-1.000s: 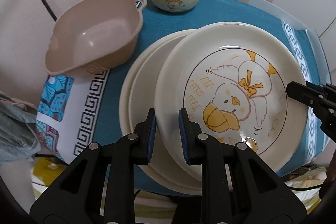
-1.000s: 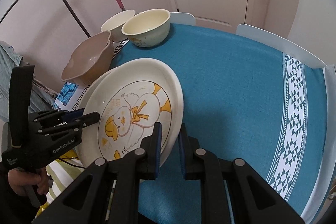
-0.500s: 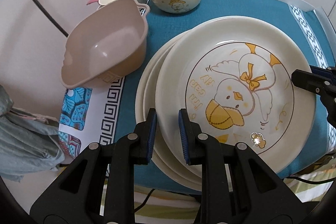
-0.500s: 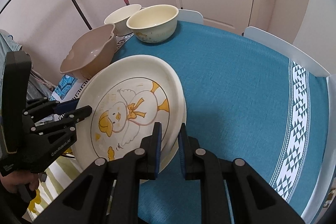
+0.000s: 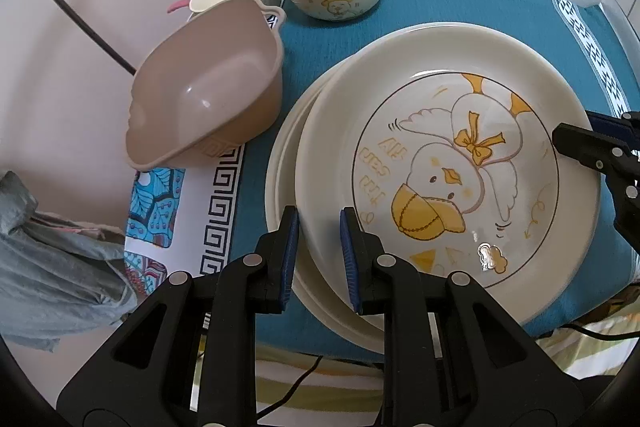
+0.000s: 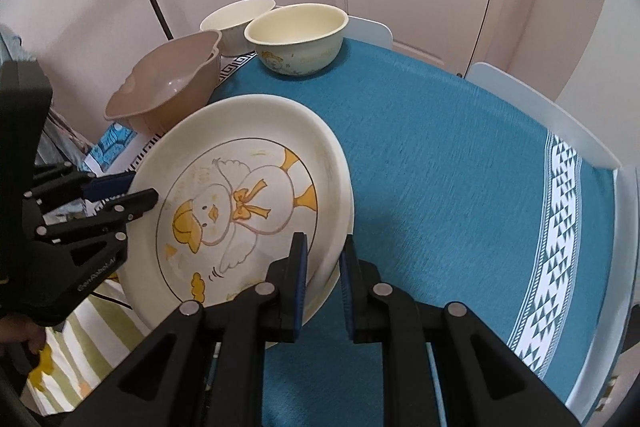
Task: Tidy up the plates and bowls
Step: 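Lower the duck plate onto the white plate with both grippers, then open both grippers and grasp the taupe square bowl rim with both, then lift and carry the taupe bowl with both grippers to the open cloth, then lower the taupe bowl onto the cloth and open both grippers, then grasp the cream duck-print bowl rim with both grippers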
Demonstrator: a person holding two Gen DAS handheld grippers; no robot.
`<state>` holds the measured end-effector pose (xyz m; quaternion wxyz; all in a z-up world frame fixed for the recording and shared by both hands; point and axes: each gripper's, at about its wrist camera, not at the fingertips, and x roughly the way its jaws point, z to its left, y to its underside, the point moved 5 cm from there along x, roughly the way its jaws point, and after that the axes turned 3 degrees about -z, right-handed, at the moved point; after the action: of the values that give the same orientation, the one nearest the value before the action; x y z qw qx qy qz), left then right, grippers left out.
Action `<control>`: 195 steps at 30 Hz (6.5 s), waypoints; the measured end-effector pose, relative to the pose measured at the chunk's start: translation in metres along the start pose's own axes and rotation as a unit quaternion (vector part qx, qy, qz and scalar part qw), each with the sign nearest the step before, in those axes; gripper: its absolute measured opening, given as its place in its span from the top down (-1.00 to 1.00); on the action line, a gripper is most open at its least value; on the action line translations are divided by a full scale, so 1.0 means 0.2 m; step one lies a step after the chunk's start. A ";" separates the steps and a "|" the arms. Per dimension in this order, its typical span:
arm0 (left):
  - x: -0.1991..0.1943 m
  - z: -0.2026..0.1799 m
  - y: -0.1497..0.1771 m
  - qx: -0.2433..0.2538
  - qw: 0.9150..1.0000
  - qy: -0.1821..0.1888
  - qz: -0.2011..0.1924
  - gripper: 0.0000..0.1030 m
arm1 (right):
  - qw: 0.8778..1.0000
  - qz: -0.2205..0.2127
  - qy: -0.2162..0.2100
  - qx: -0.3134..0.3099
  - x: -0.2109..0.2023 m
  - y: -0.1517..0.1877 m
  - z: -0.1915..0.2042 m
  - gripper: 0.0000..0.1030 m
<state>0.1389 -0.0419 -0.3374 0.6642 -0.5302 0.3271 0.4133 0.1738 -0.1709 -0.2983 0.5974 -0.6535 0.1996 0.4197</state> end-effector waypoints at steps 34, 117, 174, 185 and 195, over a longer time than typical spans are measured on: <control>-0.20 0.10 -0.06 -0.030 0.999 0.034 -0.014 0.62 | 1.000 -0.010 -0.011 0.012 -0.09 -0.11 -0.01 0.72; -0.54 -0.97 -0.25 0.061 0.958 0.276 -0.048 0.76 | 0.971 -0.045 0.063 0.226 -0.71 0.35 -0.82 0.76; -0.93 -0.14 -0.62 -0.032 0.969 0.160 -0.185 -1.00 | 0.969 -0.216 0.015 0.118 -1.05 -0.43 -0.41 -0.99; -0.28 0.46 -0.84 -0.130 0.967 0.201 -0.091 -0.99 | 0.980 -0.140 -0.010 0.142 -0.50 -0.83 -0.18 -0.99; 0.35 0.45 -0.91 -0.148 0.955 0.255 0.041 -0.49 | 0.985 0.009 -0.015 0.172 0.23 -0.92 -0.16 -0.48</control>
<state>0.3316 0.0415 -0.2992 0.4554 -0.6961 0.4423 0.3354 0.3504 -0.1512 -0.2237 0.6999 -0.5332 0.2655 0.3941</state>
